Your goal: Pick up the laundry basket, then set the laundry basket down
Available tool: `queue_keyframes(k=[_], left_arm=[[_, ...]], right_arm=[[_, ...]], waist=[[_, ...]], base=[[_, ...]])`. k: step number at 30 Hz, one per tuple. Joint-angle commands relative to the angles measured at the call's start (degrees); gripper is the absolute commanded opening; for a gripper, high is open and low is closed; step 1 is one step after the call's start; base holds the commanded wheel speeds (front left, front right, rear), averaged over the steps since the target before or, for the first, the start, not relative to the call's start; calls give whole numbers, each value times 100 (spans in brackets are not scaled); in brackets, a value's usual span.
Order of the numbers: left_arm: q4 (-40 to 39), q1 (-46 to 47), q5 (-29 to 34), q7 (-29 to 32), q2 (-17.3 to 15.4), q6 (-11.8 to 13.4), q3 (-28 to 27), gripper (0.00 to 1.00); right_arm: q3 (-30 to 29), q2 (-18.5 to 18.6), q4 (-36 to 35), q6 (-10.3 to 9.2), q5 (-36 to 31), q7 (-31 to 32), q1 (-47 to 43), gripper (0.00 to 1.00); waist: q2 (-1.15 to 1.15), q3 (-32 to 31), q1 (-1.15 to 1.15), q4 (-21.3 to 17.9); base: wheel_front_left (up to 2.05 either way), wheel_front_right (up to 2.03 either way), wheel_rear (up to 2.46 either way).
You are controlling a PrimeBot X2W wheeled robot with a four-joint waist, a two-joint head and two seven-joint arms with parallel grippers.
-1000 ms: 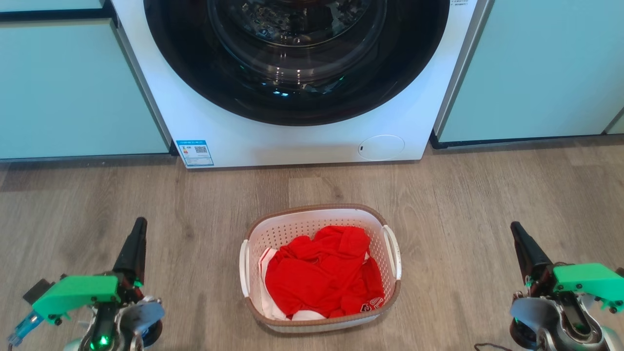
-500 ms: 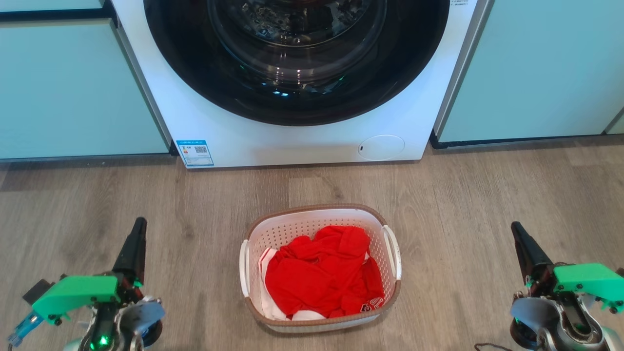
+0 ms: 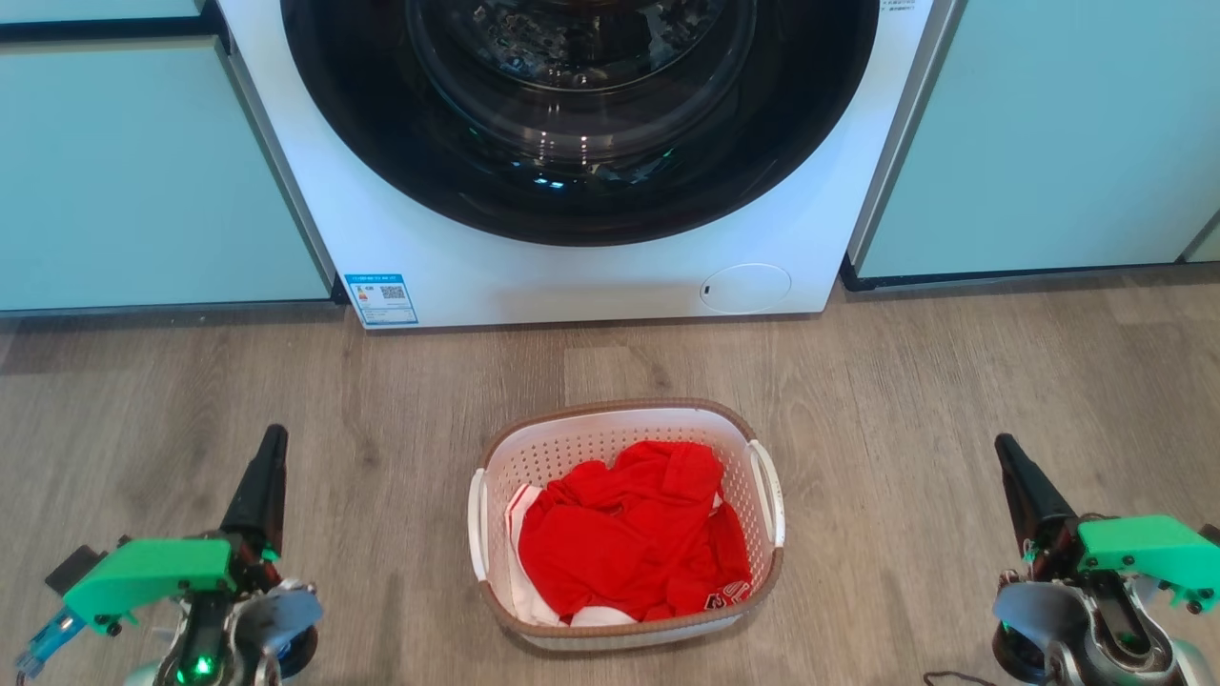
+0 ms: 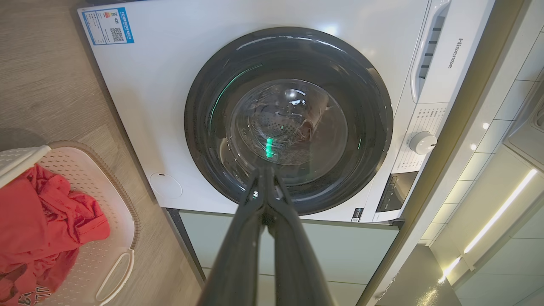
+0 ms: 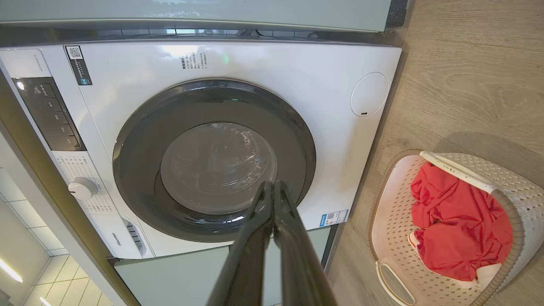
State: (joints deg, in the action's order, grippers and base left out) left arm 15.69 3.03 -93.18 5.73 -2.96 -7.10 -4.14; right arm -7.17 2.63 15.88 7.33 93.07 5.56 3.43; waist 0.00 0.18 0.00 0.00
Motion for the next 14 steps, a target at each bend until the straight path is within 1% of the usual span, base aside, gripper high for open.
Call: queue_keyframes(k=[1,14], left_arm=[[-167,311,61,36,-30,-38,-189,0],[-166,312,69,44,-23,-38,-199,0]], right_arm=[[111,61,-188,16,-53,55,271,0],[102,54,-188,16,-60,62,272,0]], waist=[[0,0,0,0],[0,0,0,0]], base=[[0,0,0],[0,0,0]])
